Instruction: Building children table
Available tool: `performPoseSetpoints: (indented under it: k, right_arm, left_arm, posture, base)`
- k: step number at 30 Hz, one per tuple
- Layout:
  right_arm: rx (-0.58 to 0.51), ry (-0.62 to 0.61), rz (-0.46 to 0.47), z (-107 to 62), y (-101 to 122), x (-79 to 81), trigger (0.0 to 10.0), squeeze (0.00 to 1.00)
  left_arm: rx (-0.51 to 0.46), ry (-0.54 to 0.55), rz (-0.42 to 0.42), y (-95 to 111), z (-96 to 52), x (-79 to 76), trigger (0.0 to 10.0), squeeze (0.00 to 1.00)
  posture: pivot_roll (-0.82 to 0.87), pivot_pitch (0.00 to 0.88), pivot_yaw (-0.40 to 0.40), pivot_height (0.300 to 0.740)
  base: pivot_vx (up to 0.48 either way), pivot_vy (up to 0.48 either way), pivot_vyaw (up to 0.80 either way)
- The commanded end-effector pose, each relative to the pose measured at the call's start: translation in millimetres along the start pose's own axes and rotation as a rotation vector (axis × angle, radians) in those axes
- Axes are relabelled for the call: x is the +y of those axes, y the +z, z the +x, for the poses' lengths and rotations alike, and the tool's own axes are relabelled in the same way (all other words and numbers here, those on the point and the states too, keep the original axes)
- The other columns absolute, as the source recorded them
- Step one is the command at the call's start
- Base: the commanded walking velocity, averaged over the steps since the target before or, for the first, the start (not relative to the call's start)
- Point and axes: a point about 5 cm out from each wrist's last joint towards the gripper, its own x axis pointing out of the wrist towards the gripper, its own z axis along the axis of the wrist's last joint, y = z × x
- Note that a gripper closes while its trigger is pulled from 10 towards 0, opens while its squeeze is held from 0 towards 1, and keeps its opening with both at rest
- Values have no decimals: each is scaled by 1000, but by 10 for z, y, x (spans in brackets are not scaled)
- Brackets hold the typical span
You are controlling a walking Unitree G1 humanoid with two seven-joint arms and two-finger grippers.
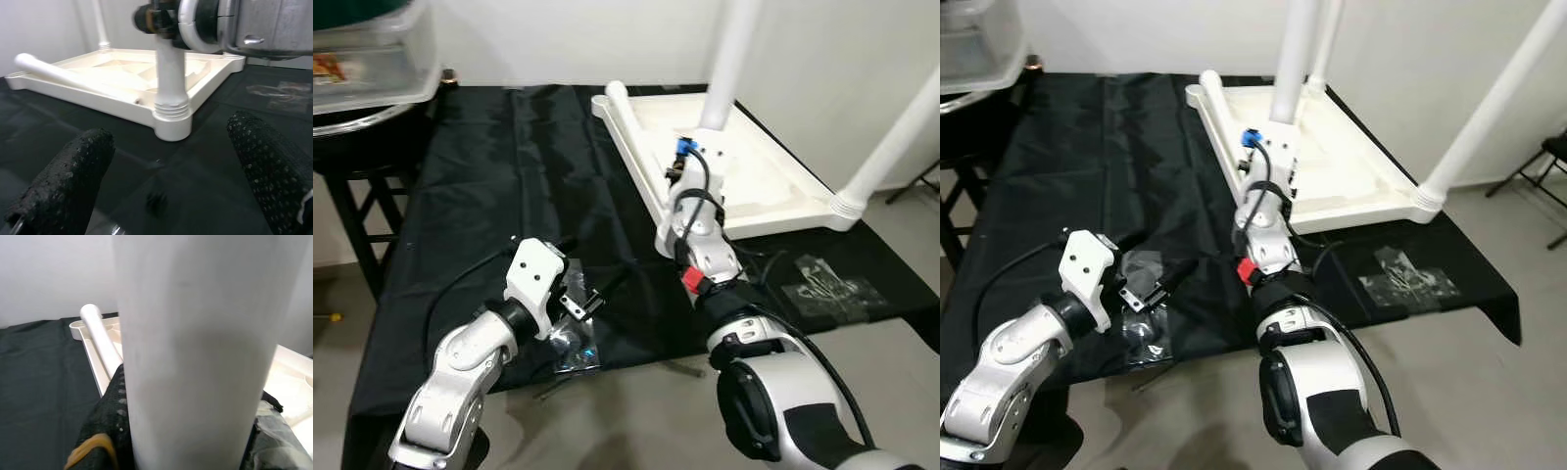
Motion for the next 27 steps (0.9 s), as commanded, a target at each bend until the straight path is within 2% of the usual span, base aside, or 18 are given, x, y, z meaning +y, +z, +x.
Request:
performPoseSetpoints:
  k: [1, 5, 6, 7, 9, 12, 13, 14, 16, 18, 19, 21, 22, 24, 27]
  right_arm:
    - [-45, 3, -8, 7, 64, -25, 10000, 1000]
    - [-98, -7, -56, 15, 106, -106, 10000, 1000]
    - [-135, 16, -84, 37, 139, -199, 10000, 761]
    - [-139, 40, -86, 47, 139, -236, 10000, 0]
    - [-141, 53, -88, 45, 141, -252, 10000, 0]
    - [-88, 395, -37, 15, 52, -190, 10000, 0]
    - [-88, 395, -37, 15, 52, -190, 10000, 0]
    - [-35, 509, -48, -3, -39, -201, 10000, 0]
    - [-35, 509, -48, -3, -39, -201, 10000, 0]
    - [89, 788, -83, -87, -215, -271, 10000, 0]
    - [89, 788, -83, -87, -215, -271, 10000, 0]
    - [132, 985, -119, -128, -231, -385, 10000, 0]
    - [132, 985, -119, -128, -231, -385, 10000, 0]
    - [152, 1086, -116, -127, -186, -461, 10000, 0]
    - [164, 1122, -104, -130, -168, -479, 10000, 0]
  left_arm:
    - [10, -8, -7, -29, 5, -22, 10000, 0]
    - [5, -8, -10, -25, 21, -31, 10000, 0]
    - [2, -10, -15, -24, 26, -44, 10000, 0]
    - [3, -12, -15, -27, 25, -51, 10000, 0]
    - [4, -13, -14, -29, 24, -55, 10000, 0]
    - [4, -10, -13, -28, 22, -53, 10000, 0]
    - [4, -10, -13, -28, 22, -53, 10000, 0]
    - [3, -8, -12, -26, 21, -46, 10000, 0]
    - [3, -8, -12, -26, 21, -46, 10000, 0]
    - [4, -6, -11, -28, 19, -37, 10000, 0]
    - [4, -6, -11, -28, 19, -37, 10000, 0]
    - [5, -8, -9, -30, 18, -37, 10000, 0]
    - [5, -8, -9, -30, 18, -37, 10000, 0]
    - [5, -8, -9, -30, 14, -40, 10000, 0]
    - [5, -8, -9, -29, 13, -39, 10000, 0]
  posture:
    - [82, 131, -80, 740]
    - [78, 129, -81, 740]
    - [79, 129, -83, 740]
    - [79, 129, -83, 740]
    - [79, 129, -83, 740]
    - [80, 129, -82, 740]
    - [80, 129, -82, 740]
    - [77, 128, -82, 740]
    - [77, 128, -82, 740]
    - [79, 122, -82, 740]
    - [79, 122, -82, 740]
    - [79, 122, -82, 740]
    - [79, 122, -82, 740]
    - [84, 117, -81, 740]
    - [84, 117, -81, 740]
  base:
    - [0, 0, 0]
    - [0, 0, 0]
    - [0, 0, 0]
    - [0, 0, 0]
    - [0, 0, 0]
    - [0, 0, 0]
    - [0, 0, 0]
    - [0, 0, 0]
    - [0, 0, 0]
    - [0, 0, 0]
    - [0, 0, 0]
    - [0, 0, 0]
    - [0, 0, 0]
    - [0, 0, 0]
    - [0, 0, 0]
